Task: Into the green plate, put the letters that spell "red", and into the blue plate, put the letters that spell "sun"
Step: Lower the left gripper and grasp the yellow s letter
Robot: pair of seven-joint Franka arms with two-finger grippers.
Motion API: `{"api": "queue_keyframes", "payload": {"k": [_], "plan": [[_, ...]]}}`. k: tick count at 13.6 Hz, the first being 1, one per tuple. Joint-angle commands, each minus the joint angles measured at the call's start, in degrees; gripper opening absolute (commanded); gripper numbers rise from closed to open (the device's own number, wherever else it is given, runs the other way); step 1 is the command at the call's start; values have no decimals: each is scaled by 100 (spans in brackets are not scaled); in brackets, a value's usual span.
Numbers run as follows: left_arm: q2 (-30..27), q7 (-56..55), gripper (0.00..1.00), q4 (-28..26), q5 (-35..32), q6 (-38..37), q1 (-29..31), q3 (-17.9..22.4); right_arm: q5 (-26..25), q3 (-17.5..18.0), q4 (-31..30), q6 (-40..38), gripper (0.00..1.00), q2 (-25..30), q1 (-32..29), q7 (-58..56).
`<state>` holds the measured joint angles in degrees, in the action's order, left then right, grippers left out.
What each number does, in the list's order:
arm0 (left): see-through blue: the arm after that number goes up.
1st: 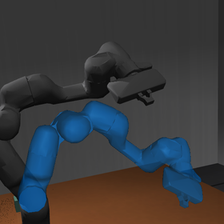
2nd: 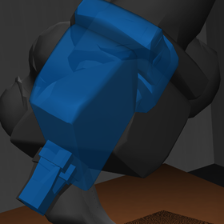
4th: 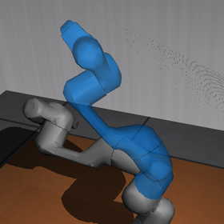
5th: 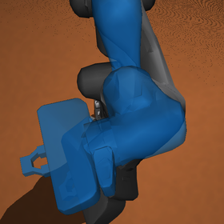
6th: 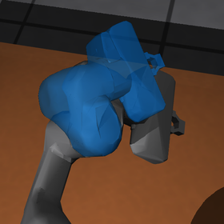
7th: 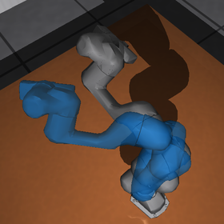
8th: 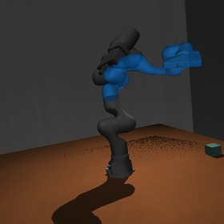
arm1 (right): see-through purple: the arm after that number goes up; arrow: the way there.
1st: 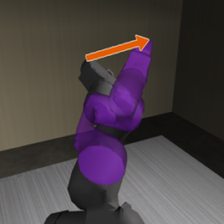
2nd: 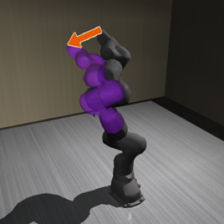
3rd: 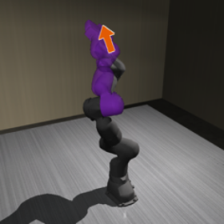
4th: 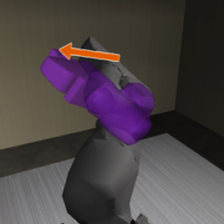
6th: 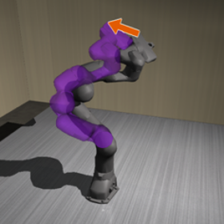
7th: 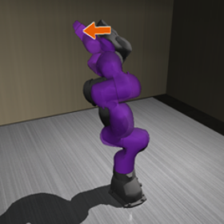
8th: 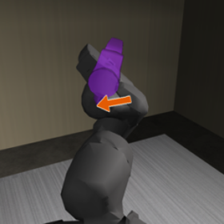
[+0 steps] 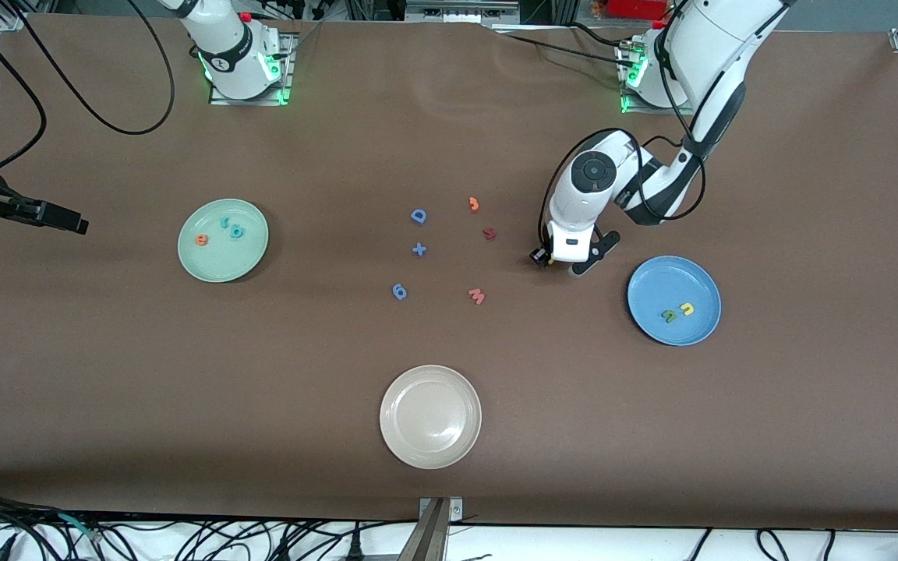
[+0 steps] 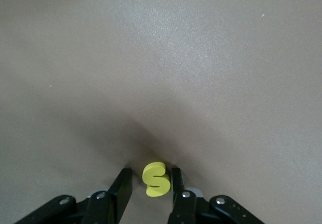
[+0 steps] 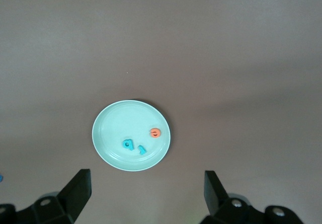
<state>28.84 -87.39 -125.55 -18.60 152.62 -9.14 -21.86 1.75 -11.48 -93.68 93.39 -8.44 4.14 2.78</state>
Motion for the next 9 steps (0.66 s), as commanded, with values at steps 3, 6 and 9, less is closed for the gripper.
{"api": "queue_keyframes", "payload": {"k": [3, 6, 9], "plan": [[227, -102, 23, 136, -469, 75, -26, 129, 18, 14, -18, 21, 99, 70, -10, -41], [210, -85, 20, 153, -478, 67, -17, 173, 18, 14, -18, 13, 99, 70, -10, -41], [-9, 12, 21, 215, -478, -4, 53, 208, 18, 14, -18, 21, 99, 70, -10, -32]]}}
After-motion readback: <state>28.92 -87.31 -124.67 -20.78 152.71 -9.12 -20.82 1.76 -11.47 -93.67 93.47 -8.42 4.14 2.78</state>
